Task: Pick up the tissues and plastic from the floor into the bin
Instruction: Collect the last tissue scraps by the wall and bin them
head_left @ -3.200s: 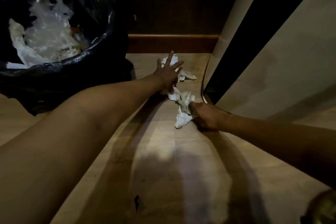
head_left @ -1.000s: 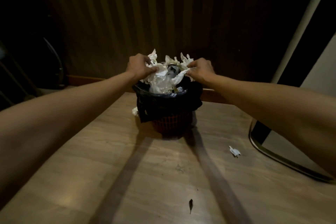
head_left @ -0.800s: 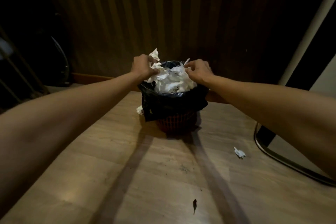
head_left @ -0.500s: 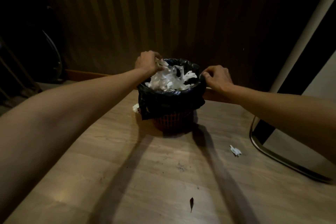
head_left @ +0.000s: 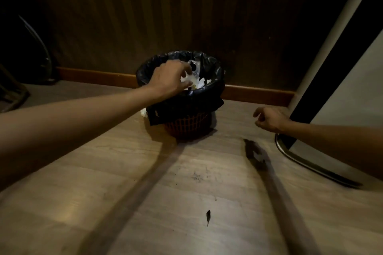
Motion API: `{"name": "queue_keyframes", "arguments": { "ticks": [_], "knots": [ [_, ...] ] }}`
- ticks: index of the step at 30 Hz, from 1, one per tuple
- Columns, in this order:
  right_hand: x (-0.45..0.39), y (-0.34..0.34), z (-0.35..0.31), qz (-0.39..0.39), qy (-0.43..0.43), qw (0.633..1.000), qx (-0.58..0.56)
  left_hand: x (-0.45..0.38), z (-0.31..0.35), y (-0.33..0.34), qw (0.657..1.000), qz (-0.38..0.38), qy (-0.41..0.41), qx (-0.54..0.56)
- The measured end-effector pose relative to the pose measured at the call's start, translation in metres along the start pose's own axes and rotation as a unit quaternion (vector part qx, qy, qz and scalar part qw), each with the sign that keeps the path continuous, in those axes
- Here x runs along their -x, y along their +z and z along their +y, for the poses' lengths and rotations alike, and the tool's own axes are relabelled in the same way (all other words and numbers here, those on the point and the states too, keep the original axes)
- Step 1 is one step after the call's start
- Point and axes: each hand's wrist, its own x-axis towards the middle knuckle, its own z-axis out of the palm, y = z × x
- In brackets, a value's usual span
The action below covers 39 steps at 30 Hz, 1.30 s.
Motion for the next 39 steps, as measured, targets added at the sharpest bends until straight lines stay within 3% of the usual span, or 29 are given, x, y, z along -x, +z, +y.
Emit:
{"name": "queue_keyframes", "arguments": {
  "ticks": [6,10,13,17,21,30,34,39],
  "knots": [
    [0.005,0.034,0.051,-0.167,0.021,0.981,0.1,0.063,0.059,0.047,0.989,-0.101,0.104,-0.034],
    [0.014,0.06,0.07,-0.214,0.008,0.967,0.136,0.112,0.091,0.104,0.955,-0.226,0.182,-0.07],
    [0.019,0.08,0.069,-0.228,-0.026,0.966,0.118,0.138,0.101,0.138,0.942,-0.3,0.149,-0.004],
    [0.016,0.106,0.053,-0.261,-0.061,0.954,0.136,0.174,0.102,0.177,0.891,-0.432,0.119,0.078],
    [0.019,0.123,0.035,-0.276,-0.107,0.943,0.153,0.208,0.102,0.205,0.846,-0.499,0.15,0.114],
    [0.048,0.143,-0.016,-0.278,-0.221,0.925,0.132,0.23,0.095,0.219,0.835,-0.436,0.312,0.124],
    [0.051,0.149,-0.043,-0.286,-0.268,0.912,0.124,0.213,0.066,0.205,0.854,-0.417,0.276,0.144],
    [0.045,0.162,-0.082,-0.28,-0.318,0.899,0.112,0.193,-0.037,0.189,0.931,-0.298,0.168,0.123]
  ]
}}
